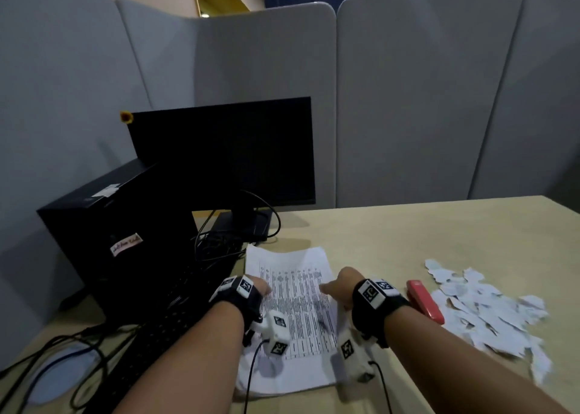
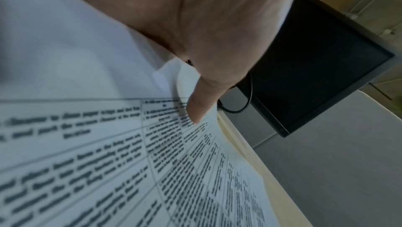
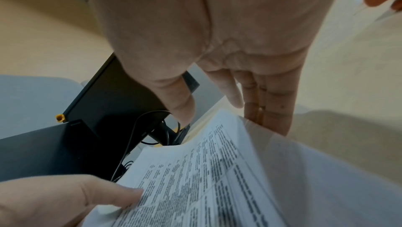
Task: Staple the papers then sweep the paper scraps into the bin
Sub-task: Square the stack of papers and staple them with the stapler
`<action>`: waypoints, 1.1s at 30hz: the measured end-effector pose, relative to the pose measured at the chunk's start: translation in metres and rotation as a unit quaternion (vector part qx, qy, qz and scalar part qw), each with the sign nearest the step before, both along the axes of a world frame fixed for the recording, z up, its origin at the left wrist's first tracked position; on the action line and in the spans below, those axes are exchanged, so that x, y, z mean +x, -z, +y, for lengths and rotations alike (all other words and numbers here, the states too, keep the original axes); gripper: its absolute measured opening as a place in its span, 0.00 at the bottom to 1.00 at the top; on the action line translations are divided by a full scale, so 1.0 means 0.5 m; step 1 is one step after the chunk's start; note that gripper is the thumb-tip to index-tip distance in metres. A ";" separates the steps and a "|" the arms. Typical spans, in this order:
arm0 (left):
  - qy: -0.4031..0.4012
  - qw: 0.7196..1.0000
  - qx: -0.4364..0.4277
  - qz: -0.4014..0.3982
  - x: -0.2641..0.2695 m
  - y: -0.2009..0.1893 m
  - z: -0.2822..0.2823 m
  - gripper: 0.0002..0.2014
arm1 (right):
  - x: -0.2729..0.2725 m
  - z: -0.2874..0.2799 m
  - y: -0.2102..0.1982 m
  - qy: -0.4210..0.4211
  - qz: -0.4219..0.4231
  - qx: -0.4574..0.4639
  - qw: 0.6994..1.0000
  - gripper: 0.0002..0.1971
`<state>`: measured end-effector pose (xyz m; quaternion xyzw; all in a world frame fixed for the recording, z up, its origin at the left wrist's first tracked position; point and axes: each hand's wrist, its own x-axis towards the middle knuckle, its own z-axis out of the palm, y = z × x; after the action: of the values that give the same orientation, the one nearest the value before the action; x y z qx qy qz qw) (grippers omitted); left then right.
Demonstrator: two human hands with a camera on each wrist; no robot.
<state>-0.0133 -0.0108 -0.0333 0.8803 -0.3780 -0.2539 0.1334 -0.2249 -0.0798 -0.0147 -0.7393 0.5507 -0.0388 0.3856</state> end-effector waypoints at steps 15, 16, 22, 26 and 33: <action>0.101 0.857 -0.452 0.225 -0.079 -0.185 0.121 0.12 | -0.089 -0.044 -0.136 0.059 -0.466 0.029 0.882 0.09; 0.095 0.845 -0.479 0.216 -0.082 -0.200 0.126 0.10 | -0.092 -0.041 -0.150 0.049 -0.478 0.009 0.877 0.10; 0.028 0.793 -0.597 0.115 -0.119 -0.260 0.138 0.12 | -0.086 0.002 -0.174 0.004 -0.493 -0.058 0.868 0.11; 0.037 0.800 -0.594 0.078 -0.142 -0.243 0.159 0.08 | -0.088 0.026 -0.151 0.013 -0.486 -0.048 0.872 0.07; 0.045 0.808 -0.588 0.011 -0.140 -0.251 0.172 0.13 | -0.100 0.035 -0.124 0.014 -0.456 -0.042 0.889 0.08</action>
<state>-0.0833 0.0750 0.0921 0.6131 -0.4923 0.0010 0.6179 -0.2751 -0.0623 0.0475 -0.6477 0.3227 -0.4003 0.5623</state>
